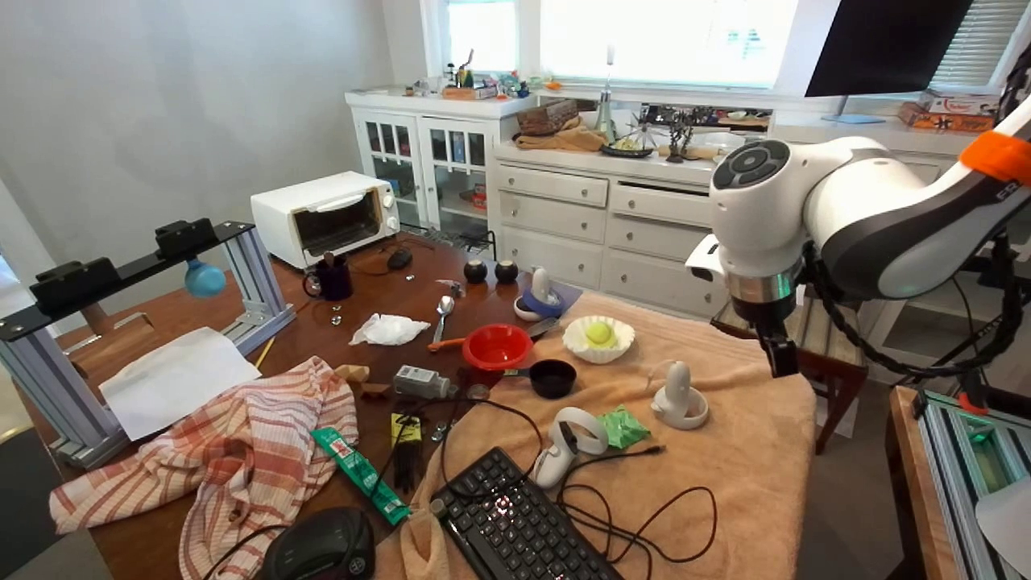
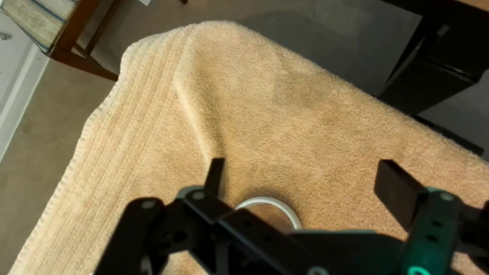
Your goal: Put the green packet in the white bowl.
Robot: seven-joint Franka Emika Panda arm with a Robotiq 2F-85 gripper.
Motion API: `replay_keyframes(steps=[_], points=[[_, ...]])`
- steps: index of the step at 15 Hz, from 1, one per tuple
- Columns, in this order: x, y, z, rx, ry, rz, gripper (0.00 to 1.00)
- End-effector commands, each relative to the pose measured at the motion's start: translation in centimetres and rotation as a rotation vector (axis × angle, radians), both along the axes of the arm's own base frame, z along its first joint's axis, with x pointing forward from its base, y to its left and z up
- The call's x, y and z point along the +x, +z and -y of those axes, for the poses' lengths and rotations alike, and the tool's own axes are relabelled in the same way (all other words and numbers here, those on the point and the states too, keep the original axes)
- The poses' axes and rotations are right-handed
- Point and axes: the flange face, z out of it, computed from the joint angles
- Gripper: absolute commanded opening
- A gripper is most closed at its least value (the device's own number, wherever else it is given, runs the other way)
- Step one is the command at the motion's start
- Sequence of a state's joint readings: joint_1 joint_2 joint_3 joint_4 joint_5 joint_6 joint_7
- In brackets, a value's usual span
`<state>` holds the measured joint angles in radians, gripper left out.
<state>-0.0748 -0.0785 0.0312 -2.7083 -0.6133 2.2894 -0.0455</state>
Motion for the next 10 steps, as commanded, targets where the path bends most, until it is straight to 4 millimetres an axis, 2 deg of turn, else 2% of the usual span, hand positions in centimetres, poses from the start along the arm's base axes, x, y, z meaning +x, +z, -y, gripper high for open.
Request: replay_keyframes(steps=[1, 4, 5, 6, 10], points=[[1.08, -3.04, -0.22, -0.096, 0.133, -0.111, 1.00], [1.74, -3.32, -0.57, -0.127, 0.214, -0.130, 1.00], [1.98, -3.11, -0.87, -0.134, 0.193, -0.116, 1.00], [1.15, -3.01, -0.48, -0.097, 0.175, -0.107, 1.00], [1.76, -2.78, -0.82, -0.105, 0.184, -0.104, 1.00]])
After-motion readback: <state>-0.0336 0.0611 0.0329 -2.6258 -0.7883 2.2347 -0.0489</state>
